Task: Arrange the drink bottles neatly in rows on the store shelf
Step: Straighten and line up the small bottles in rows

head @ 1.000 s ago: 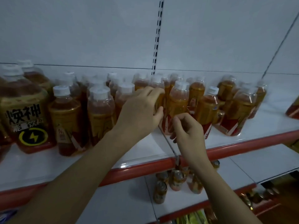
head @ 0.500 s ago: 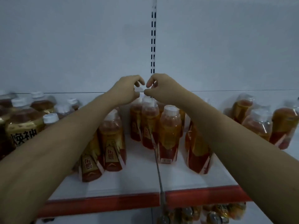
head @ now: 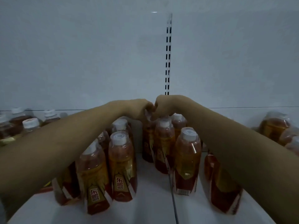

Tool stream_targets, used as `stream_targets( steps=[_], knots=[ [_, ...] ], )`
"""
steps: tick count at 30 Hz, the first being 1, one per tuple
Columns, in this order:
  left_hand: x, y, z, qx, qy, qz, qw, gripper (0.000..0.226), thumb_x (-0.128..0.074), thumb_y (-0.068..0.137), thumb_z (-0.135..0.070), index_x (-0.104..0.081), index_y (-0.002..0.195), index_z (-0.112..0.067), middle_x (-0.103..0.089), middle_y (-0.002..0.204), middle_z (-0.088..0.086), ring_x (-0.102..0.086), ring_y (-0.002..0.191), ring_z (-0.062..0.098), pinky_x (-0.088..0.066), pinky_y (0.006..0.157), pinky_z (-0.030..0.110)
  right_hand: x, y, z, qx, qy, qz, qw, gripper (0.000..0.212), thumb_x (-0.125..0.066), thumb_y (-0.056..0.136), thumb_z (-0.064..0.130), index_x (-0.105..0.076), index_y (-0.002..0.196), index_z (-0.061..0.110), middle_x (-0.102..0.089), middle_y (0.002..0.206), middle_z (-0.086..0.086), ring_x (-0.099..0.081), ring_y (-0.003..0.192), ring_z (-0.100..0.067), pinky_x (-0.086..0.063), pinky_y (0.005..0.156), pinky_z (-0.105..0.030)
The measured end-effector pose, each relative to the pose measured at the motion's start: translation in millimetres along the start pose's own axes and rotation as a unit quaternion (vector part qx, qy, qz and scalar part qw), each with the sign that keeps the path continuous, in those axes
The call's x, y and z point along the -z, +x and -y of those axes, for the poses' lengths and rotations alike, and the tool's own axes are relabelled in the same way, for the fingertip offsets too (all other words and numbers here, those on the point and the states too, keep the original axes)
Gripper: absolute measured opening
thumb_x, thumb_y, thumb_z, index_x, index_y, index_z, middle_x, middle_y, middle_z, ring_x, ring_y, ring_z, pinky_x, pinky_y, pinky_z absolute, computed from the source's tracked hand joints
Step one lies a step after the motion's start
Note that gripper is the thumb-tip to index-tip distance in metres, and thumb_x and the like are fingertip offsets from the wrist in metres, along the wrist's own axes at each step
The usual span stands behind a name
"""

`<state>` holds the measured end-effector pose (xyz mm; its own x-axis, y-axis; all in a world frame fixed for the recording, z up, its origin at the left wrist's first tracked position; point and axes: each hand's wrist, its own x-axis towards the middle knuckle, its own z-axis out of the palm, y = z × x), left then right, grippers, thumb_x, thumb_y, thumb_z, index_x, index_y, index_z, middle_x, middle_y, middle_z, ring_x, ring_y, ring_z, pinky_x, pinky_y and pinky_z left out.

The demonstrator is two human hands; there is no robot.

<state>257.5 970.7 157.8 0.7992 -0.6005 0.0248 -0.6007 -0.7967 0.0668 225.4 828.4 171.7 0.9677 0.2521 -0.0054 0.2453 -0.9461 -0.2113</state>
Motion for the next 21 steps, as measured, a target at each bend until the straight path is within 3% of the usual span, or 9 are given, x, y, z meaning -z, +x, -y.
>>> stream_targets(
  steps=[3,6,12,15,18,21],
  knots=[
    [3,15,6,-0.025,0.032,0.031,0.999,0.039,-0.086,0.071,-0.029,-0.066,0.101,-0.016,-0.07,0.102,0.001,-0.065,0.092,0.022,-0.053,0.085,0.04,-4,12,1,-0.02,-0.027,0.006,0.999,0.029,-0.078,0.086,0.031,-0.064,0.096,0.007,-0.058,0.079,-0.003,-0.059,0.071,-0.019,-0.051,0.062,-0.028],
    [9,25,14,-0.033,0.075,0.054,0.995,0.04,-0.088,0.066,-0.038,-0.072,0.097,-0.02,-0.073,0.09,-0.003,-0.068,0.083,0.018,-0.054,0.075,0.031,-8,19,5,-0.043,-0.051,0.055,0.996,0.031,-0.077,0.087,0.038,-0.057,0.078,0.017,-0.057,0.08,-0.001,-0.058,0.071,-0.017,-0.05,0.064,-0.028],
    [12,32,22,-0.038,0.106,0.06,0.992,0.023,-0.082,0.072,-0.039,-0.071,0.071,-0.019,-0.066,0.054,-0.012,-0.066,0.059,0.008,-0.046,0.057,0.021,-9,23,16,-0.015,-0.085,0.081,0.993,0.033,-0.078,0.086,0.042,-0.059,0.102,0.02,-0.059,0.088,0.006,-0.058,0.083,-0.016,-0.045,0.063,-0.024],
    [15,30,28,-0.033,0.096,0.064,0.993,0.022,-0.081,0.076,-0.036,-0.076,0.079,-0.015,-0.071,0.062,-0.008,-0.068,0.055,0.008,-0.057,0.061,0.026,-16,28,18,-0.022,-0.089,0.058,0.994,0.041,-0.082,0.08,0.043,-0.065,0.107,0.017,-0.068,0.096,0.004,-0.062,0.086,-0.015,-0.046,0.073,-0.026],
    [15,29,36,-0.038,0.089,0.065,0.993,0.037,-0.079,0.076,-0.049,-0.076,0.079,-0.012,-0.074,0.066,-0.001,-0.069,0.054,0.009,-0.059,0.065,0.027,-26,32,15,-0.021,-0.068,0.04,0.997,0.041,-0.082,0.08,0.035,-0.068,0.112,0.013,-0.074,0.098,-0.001,-0.067,0.08,-0.014,-0.049,0.062,-0.025],
    [16,27,38,-0.034,0.073,0.054,0.995,0.037,-0.077,0.078,-0.049,-0.074,0.078,-0.012,-0.07,0.057,-0.003,-0.068,0.053,0.009,-0.052,0.058,0.023,-26,31,9,-0.026,-0.033,0.04,0.998,0.04,-0.082,0.08,0.035,-0.07,0.112,0.013,-0.076,0.1,-0.003,-0.073,0.093,-0.024,-0.058,0.081,-0.039]
  ],
)
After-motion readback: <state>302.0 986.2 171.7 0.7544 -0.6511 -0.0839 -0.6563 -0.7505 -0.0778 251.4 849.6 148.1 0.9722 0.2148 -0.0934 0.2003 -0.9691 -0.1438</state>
